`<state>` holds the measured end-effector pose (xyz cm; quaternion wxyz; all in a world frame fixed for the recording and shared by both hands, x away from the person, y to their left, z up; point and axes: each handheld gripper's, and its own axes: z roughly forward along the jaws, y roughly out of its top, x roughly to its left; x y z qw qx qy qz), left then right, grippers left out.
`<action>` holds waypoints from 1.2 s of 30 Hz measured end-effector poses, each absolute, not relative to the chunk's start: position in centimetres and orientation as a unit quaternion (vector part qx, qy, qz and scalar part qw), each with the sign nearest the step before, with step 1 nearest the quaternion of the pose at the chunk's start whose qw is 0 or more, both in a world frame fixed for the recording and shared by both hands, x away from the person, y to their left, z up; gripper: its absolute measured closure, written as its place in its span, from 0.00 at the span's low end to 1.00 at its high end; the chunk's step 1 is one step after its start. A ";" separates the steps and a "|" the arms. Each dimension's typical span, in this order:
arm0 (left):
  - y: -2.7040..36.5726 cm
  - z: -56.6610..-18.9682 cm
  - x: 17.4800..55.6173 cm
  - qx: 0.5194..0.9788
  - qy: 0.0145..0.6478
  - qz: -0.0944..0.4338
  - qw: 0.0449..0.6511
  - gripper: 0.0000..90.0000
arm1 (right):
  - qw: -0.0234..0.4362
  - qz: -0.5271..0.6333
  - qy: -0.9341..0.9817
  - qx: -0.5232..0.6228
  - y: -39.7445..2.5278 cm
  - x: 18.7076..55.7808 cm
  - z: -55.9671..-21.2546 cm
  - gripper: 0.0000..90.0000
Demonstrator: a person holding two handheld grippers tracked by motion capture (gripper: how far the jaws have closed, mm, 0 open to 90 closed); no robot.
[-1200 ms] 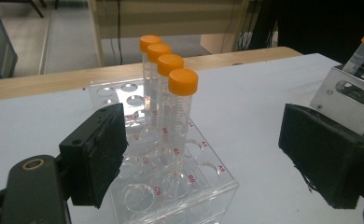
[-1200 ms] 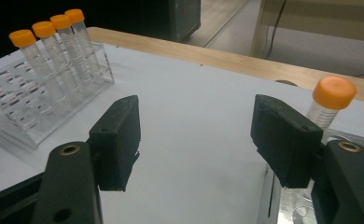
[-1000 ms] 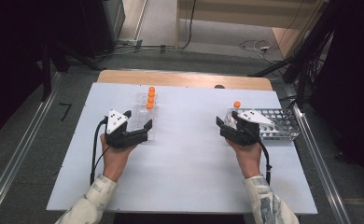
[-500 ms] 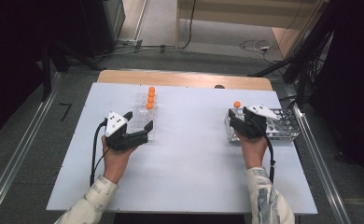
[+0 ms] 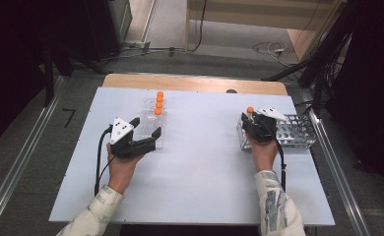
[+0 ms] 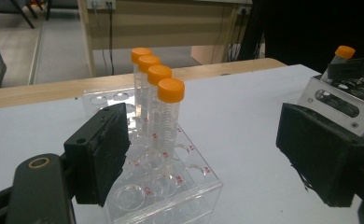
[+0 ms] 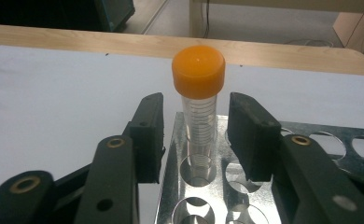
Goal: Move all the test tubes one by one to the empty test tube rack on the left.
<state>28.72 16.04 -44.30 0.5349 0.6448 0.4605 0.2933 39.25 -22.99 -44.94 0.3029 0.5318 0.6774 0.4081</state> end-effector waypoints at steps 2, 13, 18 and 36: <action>16.0 -44.3 28.7 0.647 0.460 0.292 0.533 0.19 | 0.304 0.404 0.677 0.534 -23.0 39.5 -45.2 0.65; 15.6 -44.6 28.7 0.653 0.457 0.287 0.531 0.19 | 0.310 0.393 0.677 0.539 -22.8 39.7 -45.5 0.78; 15.5 -44.6 28.7 0.655 0.456 0.286 0.531 0.19 | 0.310 0.395 0.674 0.542 -22.9 39.7 -45.5 0.80; 15.7 -44.7 28.8 0.658 0.459 0.287 0.524 0.19 | 0.329 0.410 0.667 0.529 -22.8 39.4 -43.1 0.80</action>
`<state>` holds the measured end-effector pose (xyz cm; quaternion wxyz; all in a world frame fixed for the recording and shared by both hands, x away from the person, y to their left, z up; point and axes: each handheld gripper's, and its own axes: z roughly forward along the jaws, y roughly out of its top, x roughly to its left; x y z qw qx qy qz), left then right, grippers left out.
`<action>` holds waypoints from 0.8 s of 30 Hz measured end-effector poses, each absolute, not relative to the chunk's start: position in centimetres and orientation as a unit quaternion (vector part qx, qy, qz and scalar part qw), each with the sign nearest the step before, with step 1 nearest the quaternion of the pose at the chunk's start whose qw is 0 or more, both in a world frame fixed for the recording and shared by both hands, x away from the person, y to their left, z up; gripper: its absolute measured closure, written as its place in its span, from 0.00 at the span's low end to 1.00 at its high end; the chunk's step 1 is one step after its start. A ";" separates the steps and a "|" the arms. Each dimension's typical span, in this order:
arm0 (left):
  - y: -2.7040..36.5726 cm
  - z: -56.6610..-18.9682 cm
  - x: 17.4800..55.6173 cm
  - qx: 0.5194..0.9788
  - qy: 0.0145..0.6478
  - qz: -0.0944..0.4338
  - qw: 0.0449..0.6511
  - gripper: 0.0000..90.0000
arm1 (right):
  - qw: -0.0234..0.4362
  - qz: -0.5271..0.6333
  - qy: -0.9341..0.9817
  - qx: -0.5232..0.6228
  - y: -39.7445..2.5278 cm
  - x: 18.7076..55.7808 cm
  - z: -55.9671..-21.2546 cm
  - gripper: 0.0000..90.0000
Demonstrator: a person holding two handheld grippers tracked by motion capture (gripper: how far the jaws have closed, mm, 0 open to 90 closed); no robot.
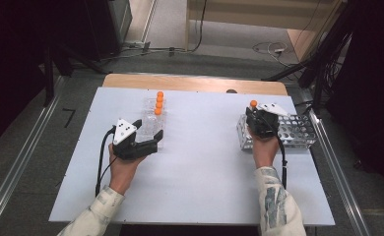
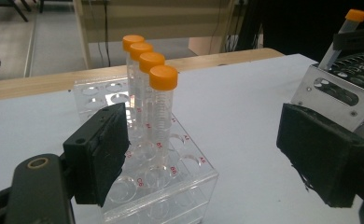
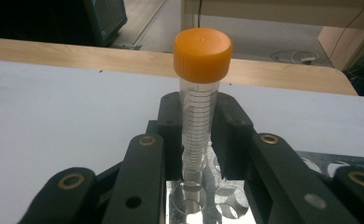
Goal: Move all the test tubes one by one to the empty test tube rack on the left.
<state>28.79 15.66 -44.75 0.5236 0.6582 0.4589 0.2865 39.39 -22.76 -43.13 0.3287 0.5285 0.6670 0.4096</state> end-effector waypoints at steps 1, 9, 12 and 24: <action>15.7 -44.8 28.8 0.659 0.459 0.287 0.522 0.19 | 0.330 0.410 0.666 0.528 -22.8 39.3 -42.9 0.80; 15.7 -44.9 28.8 0.661 0.460 0.283 0.522 0.18 | 0.342 0.420 0.664 0.515 -22.8 38.9 -41.4 0.80; 15.6 -44.9 28.8 0.661 0.460 0.284 0.521 0.18 | 0.346 0.426 0.663 0.510 -22.8 38.5 -40.8 0.80; 15.3 -44.9 28.3 0.662 0.455 0.283 0.523 0.18 | 0.329 0.435 0.688 0.478 -21.1 36.1 -40.0 0.80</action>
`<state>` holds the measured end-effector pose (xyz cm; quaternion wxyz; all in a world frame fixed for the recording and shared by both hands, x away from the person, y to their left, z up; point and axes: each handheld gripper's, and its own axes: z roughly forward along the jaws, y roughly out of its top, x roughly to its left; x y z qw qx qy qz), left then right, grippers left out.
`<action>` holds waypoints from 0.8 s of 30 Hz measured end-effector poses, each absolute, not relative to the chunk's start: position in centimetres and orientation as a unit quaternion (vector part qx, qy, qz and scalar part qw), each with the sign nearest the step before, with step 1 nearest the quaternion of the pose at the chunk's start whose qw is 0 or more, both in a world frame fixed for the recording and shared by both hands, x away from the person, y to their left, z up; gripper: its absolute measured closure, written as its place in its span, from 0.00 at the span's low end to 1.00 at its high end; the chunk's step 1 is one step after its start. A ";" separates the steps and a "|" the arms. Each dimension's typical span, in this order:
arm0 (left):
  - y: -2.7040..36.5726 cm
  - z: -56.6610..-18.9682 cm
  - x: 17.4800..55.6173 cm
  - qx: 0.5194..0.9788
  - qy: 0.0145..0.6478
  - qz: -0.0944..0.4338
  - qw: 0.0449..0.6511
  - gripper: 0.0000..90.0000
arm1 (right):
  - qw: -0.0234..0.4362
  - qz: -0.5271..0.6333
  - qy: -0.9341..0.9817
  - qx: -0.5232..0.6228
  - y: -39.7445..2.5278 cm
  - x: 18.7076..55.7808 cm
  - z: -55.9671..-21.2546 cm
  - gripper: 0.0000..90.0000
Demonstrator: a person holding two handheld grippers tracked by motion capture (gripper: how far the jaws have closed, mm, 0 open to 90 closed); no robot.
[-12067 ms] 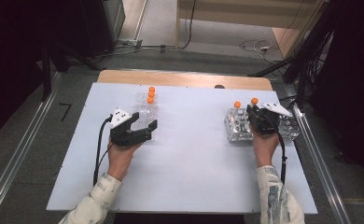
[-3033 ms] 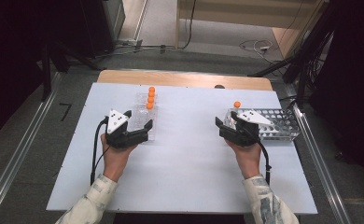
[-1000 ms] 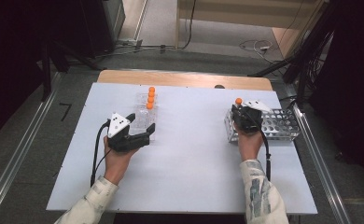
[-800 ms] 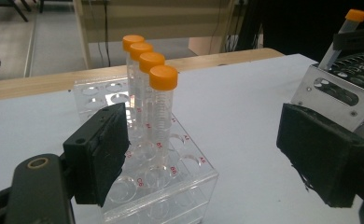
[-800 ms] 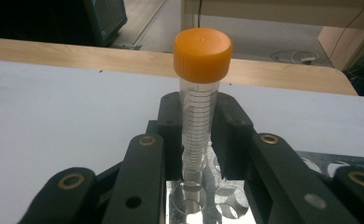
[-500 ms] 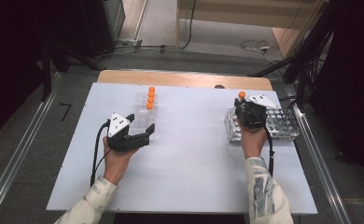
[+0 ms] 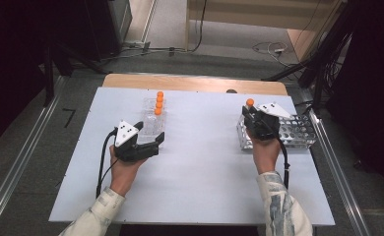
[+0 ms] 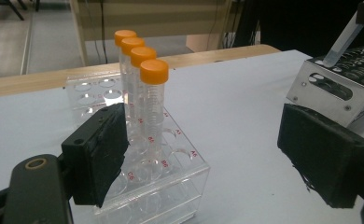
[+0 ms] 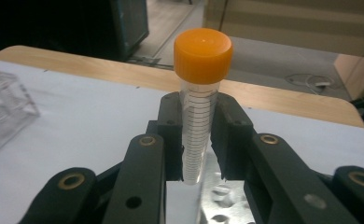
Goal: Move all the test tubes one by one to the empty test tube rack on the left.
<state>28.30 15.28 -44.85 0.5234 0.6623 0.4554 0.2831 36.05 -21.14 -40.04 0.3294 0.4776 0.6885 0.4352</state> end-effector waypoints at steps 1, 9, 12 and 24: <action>15.3 -44.8 28.2 0.662 0.455 0.284 0.524 0.18 | 0.327 0.436 0.693 0.472 -20.8 35.8 -40.1 0.80; 15.1 -44.6 27.9 0.661 0.454 0.273 0.531 0.18 | 0.306 0.444 0.722 0.433 -17.9 34.5 -40.7 0.80; 14.9 -44.4 27.8 0.661 0.453 0.266 0.536 0.19 | 0.287 0.459 0.727 0.421 -16.9 33.8 -41.6 0.80; 13.1 -44.0 28.3 0.659 0.445 0.260 0.548 0.26 | 0.233 0.467 0.777 0.353 -12.3 32.0 -44.4 0.80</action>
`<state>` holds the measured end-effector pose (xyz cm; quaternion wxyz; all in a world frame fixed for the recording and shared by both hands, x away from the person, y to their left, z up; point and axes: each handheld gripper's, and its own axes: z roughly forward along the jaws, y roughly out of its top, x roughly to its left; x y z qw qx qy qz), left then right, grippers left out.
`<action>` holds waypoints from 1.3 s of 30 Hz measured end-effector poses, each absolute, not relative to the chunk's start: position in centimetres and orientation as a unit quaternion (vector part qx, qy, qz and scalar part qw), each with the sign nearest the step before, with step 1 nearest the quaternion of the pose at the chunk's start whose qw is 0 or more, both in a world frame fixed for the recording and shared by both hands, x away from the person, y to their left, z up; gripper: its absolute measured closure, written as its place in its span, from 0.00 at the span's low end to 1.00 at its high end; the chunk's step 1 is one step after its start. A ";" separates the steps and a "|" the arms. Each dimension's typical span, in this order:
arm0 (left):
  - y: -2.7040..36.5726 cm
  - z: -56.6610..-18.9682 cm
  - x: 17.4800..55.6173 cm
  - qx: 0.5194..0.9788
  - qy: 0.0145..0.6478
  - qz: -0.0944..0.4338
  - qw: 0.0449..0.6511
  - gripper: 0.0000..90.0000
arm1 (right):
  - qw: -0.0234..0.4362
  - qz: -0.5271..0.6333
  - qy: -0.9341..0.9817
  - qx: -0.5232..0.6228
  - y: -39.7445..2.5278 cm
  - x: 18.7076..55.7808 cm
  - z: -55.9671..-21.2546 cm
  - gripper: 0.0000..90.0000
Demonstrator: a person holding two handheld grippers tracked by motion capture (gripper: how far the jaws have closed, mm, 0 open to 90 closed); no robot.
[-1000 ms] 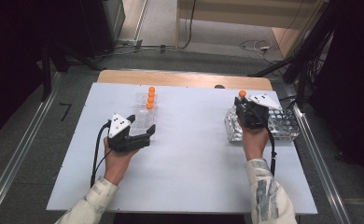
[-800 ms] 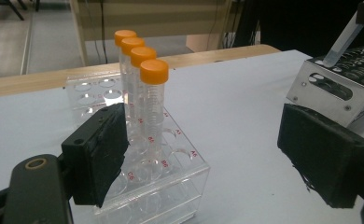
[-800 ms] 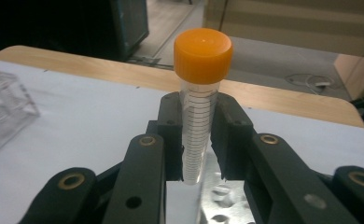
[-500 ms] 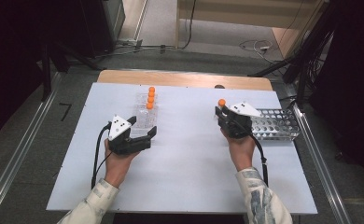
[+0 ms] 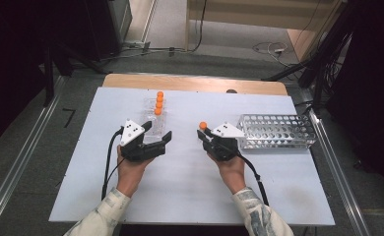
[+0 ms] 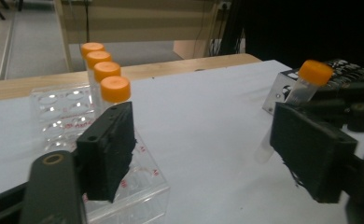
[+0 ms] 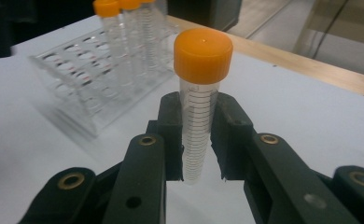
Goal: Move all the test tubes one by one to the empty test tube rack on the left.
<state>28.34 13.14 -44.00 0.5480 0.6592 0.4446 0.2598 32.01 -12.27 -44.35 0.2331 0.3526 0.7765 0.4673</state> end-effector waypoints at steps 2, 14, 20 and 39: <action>12.5 -44.0 28.5 0.665 0.441 0.254 0.547 0.29 | 0.225 0.469 0.781 0.345 -11.8 31.7 -44.6 0.80; 9.7 -43.4 28.6 0.692 0.410 0.211 0.556 0.44 | 0.206 0.468 0.798 0.319 -9.5 30.7 -45.4 0.80; 9.0 -43.6 28.8 0.703 0.401 0.211 0.548 0.51 | 0.204 0.467 0.801 0.313 -9.2 30.5 -45.4 0.80; 8.3 -43.7 29.0 0.712 0.391 0.207 0.545 0.78 | 0.202 0.468 0.803 0.308 -9.1 30.3 -45.2 0.79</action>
